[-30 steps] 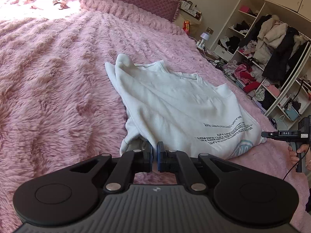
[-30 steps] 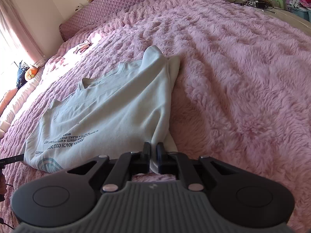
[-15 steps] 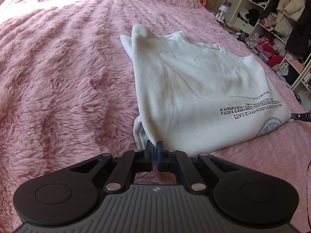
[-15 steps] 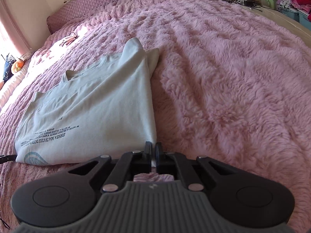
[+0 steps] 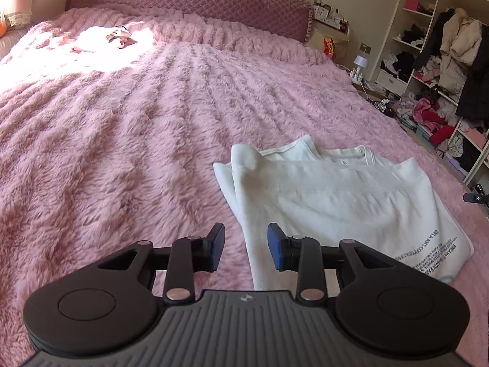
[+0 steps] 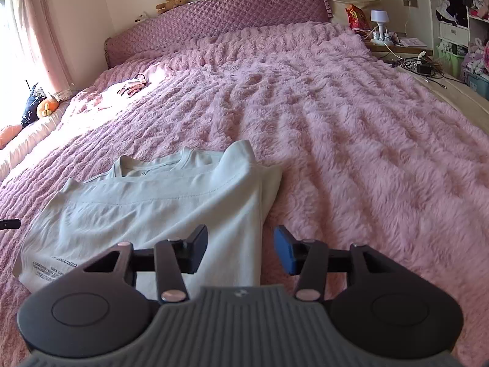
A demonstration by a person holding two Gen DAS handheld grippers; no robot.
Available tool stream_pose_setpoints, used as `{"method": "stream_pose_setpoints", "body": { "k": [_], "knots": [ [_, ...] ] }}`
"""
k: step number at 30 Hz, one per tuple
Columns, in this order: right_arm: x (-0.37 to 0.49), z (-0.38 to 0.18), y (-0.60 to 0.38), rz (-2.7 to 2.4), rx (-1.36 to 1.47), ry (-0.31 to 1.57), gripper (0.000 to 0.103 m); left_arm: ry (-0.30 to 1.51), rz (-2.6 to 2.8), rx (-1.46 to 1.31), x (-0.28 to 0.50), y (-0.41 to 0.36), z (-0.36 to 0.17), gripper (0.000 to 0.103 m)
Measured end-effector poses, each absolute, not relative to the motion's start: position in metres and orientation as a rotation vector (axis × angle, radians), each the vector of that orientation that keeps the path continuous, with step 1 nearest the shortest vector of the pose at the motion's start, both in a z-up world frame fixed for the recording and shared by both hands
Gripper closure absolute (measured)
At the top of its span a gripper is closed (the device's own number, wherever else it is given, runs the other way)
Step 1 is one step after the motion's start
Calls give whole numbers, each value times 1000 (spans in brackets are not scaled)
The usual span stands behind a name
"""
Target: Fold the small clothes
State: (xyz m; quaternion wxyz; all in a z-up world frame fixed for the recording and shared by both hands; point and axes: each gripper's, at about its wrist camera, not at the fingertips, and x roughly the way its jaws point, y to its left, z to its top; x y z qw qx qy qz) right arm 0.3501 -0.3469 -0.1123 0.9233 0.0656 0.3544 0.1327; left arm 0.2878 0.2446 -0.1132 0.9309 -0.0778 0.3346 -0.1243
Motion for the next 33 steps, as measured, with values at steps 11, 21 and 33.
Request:
{"method": "stream_pose_setpoints", "body": {
  "k": [11, 21, 33],
  "knots": [
    [460, -127, -310, 242, -19, 690, 33, 707, -226, -65, 376, 208, -143, 51],
    [506, -160, -286, 307, -41, 788, 100, 695, -318, -22, 392, 194, -151, 94],
    [504, -166, -293, 149, 74, 681, 101, 651, -184, -287, 402, 220, -158, 94]
  ]
}}
